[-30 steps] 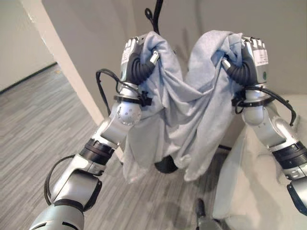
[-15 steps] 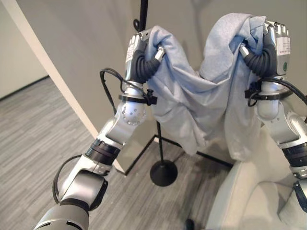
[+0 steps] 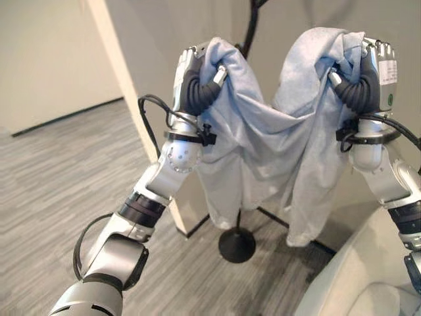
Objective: Hang the clothes on the sofa on the clothes rack.
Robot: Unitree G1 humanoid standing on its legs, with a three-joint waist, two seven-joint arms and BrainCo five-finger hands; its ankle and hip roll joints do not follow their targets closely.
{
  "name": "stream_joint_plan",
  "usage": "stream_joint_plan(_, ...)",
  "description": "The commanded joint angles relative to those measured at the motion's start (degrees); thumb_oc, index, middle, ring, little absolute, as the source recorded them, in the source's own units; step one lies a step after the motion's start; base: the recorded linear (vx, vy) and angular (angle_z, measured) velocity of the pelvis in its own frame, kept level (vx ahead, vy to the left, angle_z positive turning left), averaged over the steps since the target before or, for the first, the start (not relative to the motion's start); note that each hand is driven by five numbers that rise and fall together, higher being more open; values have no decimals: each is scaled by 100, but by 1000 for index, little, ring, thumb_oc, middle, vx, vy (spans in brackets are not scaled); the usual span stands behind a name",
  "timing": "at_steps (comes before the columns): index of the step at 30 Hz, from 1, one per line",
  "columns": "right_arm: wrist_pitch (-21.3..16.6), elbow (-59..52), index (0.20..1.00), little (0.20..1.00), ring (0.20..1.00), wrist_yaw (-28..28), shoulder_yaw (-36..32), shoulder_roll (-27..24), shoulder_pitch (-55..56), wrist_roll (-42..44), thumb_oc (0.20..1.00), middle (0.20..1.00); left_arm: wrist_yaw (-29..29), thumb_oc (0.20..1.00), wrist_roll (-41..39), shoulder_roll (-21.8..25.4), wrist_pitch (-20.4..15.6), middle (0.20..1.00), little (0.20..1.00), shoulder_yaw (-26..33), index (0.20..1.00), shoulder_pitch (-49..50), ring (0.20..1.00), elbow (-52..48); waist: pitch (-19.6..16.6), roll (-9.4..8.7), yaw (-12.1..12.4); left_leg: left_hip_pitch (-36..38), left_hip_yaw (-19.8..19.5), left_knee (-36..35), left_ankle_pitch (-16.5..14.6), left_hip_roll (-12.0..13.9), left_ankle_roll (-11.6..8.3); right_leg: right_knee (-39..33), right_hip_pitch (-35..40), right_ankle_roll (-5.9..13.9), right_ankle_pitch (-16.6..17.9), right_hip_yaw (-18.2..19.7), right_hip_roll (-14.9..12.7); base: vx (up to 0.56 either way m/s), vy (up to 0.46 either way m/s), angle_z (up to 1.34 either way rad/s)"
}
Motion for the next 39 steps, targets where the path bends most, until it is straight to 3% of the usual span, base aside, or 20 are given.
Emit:
stream_joint_plan(1,-1,-110,200,200,200,-145,-118,-85,-75,115,200,200,118,200,-123,305,-147,200,200,256,200,24,200,-29,-375,-41,33,415,193,-269,377,-103,-55,-11,589,620,-818,54,-136,136,127,-48)
stream_joint_plan(13,49,-71,200,200,200,152,-37,75,-4,248,200,200,136,200,-131,464,-113,200,200,383,200,144,200,-31,-500,-98,188,645,415,-274,124,-321,179,-15,640,838,-763,207,-517,74,104,-6)
stream_joint_plan(28,168,-23,200,200,200,105,-100,29,-9,199,200,200,196,200,-125,572,-78,200,200,383,200,28,200,-32,-547,-100,162,749,479,-274,-12,-400,241,-15,649,935,-750,217,-643,35,26,0)
stream_joint_plan(33,182,245,200,200,200,74,20,-129,-402,426,200,200,222,200,-11,836,-31,200,200,163,200,-395,200,280,-581,-90,134,813,506,-274,-54,-385,226,-15,666,950,-756,214,-646,37,-3,-4)
stream_joint_plan(39,247,1254,200,200,200,99,711,-710,-1683,982,200,200,294,200,102,1366,46,200,200,-518,200,-1541,200,967,-652,-85,83,814,529,-274,-50,-364,177,-15,633,985,-727,213,-629,12,-2,0)
